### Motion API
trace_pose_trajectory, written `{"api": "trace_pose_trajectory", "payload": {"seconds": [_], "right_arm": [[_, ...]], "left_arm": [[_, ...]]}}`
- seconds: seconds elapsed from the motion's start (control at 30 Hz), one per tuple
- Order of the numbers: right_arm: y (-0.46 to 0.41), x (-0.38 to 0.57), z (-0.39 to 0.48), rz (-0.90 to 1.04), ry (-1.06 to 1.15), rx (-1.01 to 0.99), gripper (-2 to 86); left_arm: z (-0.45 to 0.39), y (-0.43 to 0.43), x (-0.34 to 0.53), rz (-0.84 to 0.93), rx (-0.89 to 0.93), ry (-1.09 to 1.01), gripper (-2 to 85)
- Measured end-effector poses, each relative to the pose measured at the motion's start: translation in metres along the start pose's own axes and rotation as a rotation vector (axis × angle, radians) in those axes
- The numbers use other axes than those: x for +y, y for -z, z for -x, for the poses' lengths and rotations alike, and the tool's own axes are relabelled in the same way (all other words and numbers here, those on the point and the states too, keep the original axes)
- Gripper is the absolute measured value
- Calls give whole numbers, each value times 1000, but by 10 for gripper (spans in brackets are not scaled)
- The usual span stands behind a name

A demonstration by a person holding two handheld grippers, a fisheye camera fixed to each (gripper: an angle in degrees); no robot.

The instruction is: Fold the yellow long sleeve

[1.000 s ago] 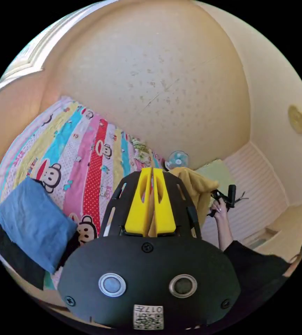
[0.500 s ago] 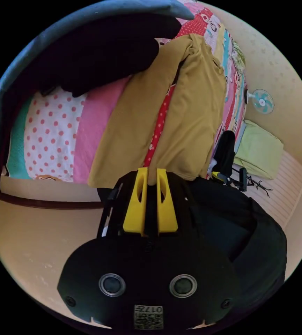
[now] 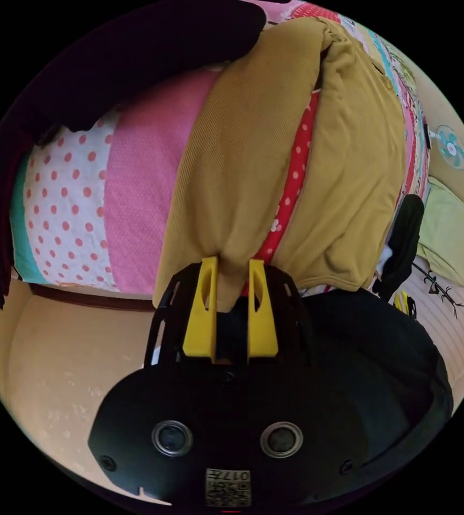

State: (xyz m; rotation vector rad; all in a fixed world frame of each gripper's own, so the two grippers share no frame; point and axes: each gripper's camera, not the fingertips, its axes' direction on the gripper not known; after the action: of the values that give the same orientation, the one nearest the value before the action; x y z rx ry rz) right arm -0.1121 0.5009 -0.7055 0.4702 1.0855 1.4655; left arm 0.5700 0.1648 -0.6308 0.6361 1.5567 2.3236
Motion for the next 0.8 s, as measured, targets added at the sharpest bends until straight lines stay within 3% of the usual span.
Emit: {"api": "trace_pose_trajectory", "payload": {"seconds": [0.07, 0.1, 0.17, 0.23, 0.27, 0.33, 0.43, 0.47, 0.5, 0.57, 0.7, 0.8], "right_arm": [[8, -5, -2, -36, -27, 4, 44], [9, -7, -2, -43, -34, 1, 44], [9, -14, -1, -61, -41, -42, 46], [4, -21, 3, -62, -32, -83, 48], [-1, -25, 7, -60, -18, -99, 51], [-8, -33, 14, -51, 8, -99, 57], [-21, -50, 26, -24, 46, -49, 71], [-26, -57, 30, -9, 47, -13, 78], [-28, -61, 32, -4, 45, 7, 82], [-35, -75, 37, -2, 19, 88, 94], [-42, -95, 35, -28, -89, 184, 113], [-46, -111, 30, -62, -157, 294, 124]], "left_arm": [[10, 19, 8, 83, 14, -54, 46], [16, 41, 18, 106, 126, -133, 42], [22, 102, 52, -7, 418, -410, 41], [78, 210, 128, -368, 675, -600, 43], [102, 232, 146, -462, 720, -577, 44], [220, 294, 225, -880, 933, -346, 48], [344, 289, 318, -1310, 1193, 74, 63], [360, 283, 331, -1355, 1247, 126, 63], [380, 274, 352, -1390, 1332, 177, 63], [387, 273, 376, -1347, 1321, 192, 52], [351, 269, 399, -1008, 1086, 204, 51], [327, 249, 413, -919, 1120, 241, 49]]}}
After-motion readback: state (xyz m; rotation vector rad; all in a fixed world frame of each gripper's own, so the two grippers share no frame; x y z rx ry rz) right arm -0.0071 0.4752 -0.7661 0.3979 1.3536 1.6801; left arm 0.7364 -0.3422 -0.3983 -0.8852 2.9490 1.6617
